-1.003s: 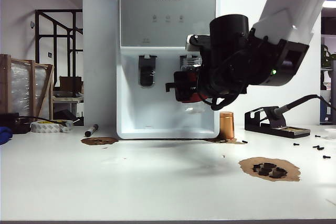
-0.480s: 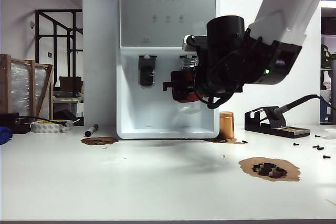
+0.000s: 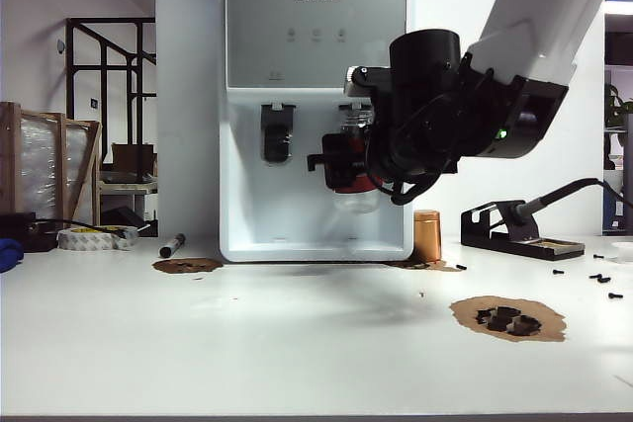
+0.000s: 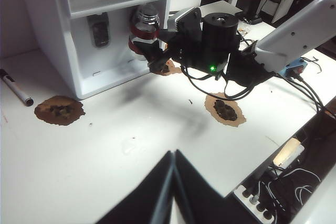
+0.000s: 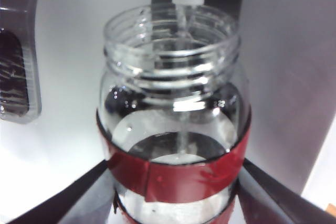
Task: Pick up the water bottle with two loops of red belts, then reach the front water dispenser and gently press the gray-black baffle horizontally to get a little water.
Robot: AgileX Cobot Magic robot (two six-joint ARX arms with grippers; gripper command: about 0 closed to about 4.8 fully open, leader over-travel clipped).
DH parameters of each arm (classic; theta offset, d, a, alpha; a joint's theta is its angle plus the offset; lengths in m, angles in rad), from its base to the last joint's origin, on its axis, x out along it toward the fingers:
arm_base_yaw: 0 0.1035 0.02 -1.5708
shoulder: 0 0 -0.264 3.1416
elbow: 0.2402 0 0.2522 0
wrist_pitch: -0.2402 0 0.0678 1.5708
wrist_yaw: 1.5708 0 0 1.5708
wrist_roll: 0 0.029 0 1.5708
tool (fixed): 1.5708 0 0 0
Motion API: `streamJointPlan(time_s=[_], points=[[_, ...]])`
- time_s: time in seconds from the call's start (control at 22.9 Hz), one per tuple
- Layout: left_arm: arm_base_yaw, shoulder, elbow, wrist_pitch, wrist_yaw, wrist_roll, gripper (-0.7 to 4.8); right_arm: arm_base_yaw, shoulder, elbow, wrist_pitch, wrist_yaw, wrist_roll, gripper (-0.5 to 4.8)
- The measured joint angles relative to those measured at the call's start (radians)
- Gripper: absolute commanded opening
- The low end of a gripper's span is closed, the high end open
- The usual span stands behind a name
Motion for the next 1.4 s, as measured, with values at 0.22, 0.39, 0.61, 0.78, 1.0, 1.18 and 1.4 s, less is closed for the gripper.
streamJointPlan(time_s=[0.22, 0.39, 0.61, 0.78, 1.0, 1.18, 1.4], points=[[0.000, 0.000, -0.002, 0.051, 0.000, 0.000, -0.04, 0.000, 0.000, 0.000, 0.000, 0.000, 0.000, -0.05], [0.000, 0.000, -0.002, 0.068, 0.000, 0.000, -0.04, 0.000, 0.000, 0.000, 0.000, 0.000, 0.000, -0.05], [0.000, 0.000, -0.002, 0.075, 0.000, 0.000, -0.04, 0.000, 0.000, 0.000, 0.000, 0.000, 0.000, -0.05], [0.000, 0.000, -0.002, 0.101, -0.027, -0.003, -0.04, 0.000, 0.002, 0.000, 0.000, 0.001, -0.002, -0.05], [0.000, 0.000, -0.002, 0.103, -0.034, -0.048, -0.04, 0.000, -0.003, -0.008, 0.004, 0.001, -0.003, -0.05], [0.000, 0.000, -0.002, 0.103, -0.034, -0.072, -0.04, 0.008, -0.044, -0.069, 0.030, 0.020, -0.007, -0.05], [0.000, 0.000, -0.002, 0.103, -0.035, -0.079, -0.04, 0.023, -0.080, -0.130, 0.046, 0.027, -0.007, -0.05]])
